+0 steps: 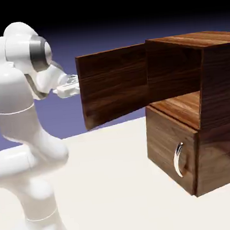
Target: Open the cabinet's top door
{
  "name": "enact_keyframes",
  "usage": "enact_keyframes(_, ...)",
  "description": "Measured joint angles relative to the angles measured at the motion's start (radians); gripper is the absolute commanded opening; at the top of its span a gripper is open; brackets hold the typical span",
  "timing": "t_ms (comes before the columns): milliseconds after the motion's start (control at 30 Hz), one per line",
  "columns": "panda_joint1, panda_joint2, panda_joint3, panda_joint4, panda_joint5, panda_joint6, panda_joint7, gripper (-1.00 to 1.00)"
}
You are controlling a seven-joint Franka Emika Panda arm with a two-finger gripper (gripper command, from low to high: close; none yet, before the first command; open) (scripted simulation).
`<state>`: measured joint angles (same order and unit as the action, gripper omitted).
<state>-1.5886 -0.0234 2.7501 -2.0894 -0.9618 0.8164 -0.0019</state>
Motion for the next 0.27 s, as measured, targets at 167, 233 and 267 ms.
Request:
enact_keyframes(167, -0.022, -0.152, -0.011, 0.181, 0.088, -0.064, -0.01, -1.0)
enact_keyframes(233, -0.032, -0.21, -0.016, 0.254, 0.117, -0.091, -0.018, -1.0)
enact_keyframes(267, -0.035, -0.232, -0.019, 0.281, 0.128, -0.101, -0.022, 1.0)
